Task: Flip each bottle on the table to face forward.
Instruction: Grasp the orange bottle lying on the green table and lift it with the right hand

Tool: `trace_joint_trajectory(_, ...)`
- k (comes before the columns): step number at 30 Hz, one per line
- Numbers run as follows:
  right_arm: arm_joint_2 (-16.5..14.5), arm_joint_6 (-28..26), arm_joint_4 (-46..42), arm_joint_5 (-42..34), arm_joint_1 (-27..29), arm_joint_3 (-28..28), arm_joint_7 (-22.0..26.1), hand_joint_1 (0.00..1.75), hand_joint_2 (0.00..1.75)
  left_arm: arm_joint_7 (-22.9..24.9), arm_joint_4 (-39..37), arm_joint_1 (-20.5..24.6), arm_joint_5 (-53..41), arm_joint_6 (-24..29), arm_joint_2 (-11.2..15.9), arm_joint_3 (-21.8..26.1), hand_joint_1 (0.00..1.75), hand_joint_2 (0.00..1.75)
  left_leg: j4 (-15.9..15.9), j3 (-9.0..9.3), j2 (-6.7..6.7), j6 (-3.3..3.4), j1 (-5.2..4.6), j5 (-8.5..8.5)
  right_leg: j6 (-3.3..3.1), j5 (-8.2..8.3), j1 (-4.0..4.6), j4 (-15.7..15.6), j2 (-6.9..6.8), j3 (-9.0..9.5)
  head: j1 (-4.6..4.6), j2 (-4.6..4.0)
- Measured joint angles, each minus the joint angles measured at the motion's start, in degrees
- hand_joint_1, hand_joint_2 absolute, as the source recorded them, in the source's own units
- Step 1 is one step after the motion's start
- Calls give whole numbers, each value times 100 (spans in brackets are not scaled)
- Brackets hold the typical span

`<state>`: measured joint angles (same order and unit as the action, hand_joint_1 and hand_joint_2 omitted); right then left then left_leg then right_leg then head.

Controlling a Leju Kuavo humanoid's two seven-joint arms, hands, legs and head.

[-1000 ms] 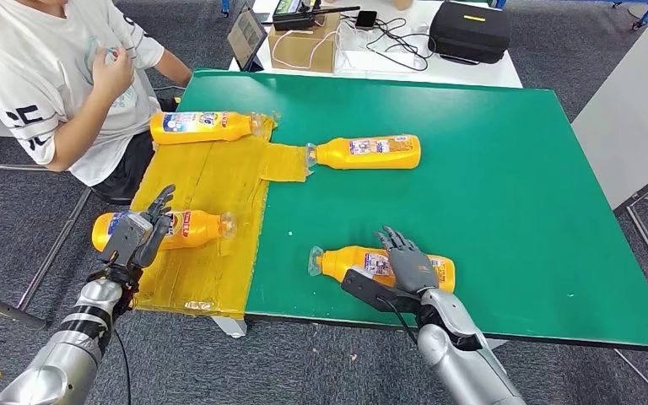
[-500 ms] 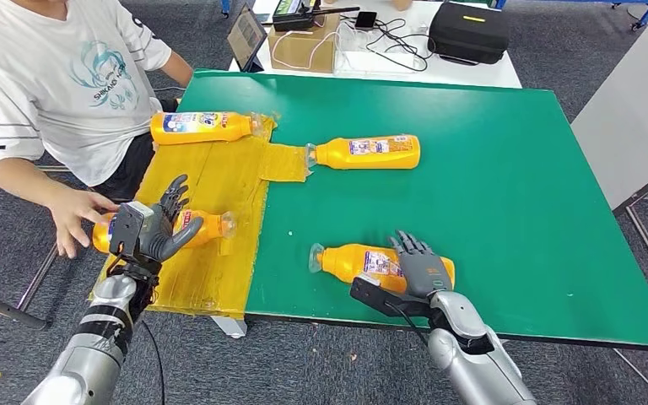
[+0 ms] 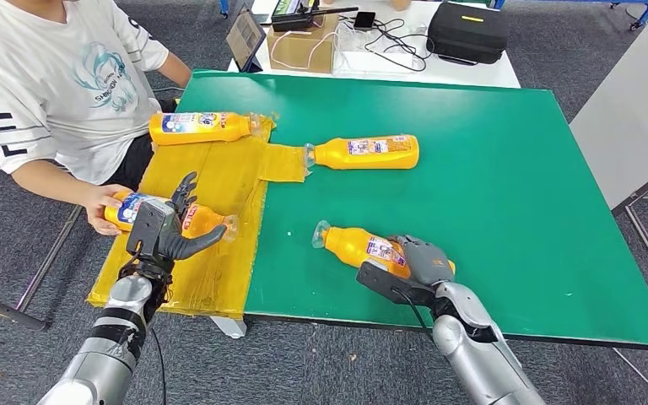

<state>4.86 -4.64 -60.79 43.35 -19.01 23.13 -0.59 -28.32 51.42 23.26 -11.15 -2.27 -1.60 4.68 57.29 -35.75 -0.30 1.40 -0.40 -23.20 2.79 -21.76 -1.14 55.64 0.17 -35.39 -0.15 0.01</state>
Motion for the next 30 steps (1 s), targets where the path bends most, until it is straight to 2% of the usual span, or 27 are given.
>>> trace_joint_trajectory(6, -494, -784, -75, -471, 197, -242, 343, 175, 175, 180, 5, 12, -111, 277, -166, -252, 0, 175, -1, -4, -1, -1, 2, 0, -1, 0, 2, 1, 0, -5, -1, 0)
trace_joint_trajectory(10, -766, -1005, -148, -709, 282, -379, 540, 175, 175, 257, 5, 26, -67, 227, -255, -354, 0, 175, -1, -9, -3, -1, 1, 1, 0, 0, 0, 2, 0, -8, -1, 1)
trace_joint_trajectory(18, -1300, -1428, -141, -1472, 249, -566, 1147, 175, 175, 458, -46, 121, 414, -312, -502, -732, 0, 175, 0, -19, -6, 0, -3, 0, 0, 0, -4, 1, -1, -15, -1, 0)
trace_joint_trajectory(21, -1398, -1452, -103, -1542, 224, -590, 1194, 175, 175, 508, -52, 135, 565, -452, -552, -824, 0, 175, 0, -19, -6, 0, -3, 0, 0, 0, -4, 2, -1, -16, -1, 0)
trace_joint_trajectory(26, -1542, -1453, 85, -1779, 94, -597, 1398, 175, 175, 708, -71, 147, 1382, -1171, -622, -1008, 0, 175, -1, -21, -6, 0, -2, 1, 0, 0, -3, 2, -1, -18, -1, 0)
trace_joint_trajectory(30, -1681, -1381, 362, -1908, -84, -509, 1495, 175, 175, 804, -67, 155, 1886, -1441, -684, -1253, 0, 175, -1, -22, -6, 0, -2, 1, 0, 0, -3, 3, -1, -17, 0, -1)
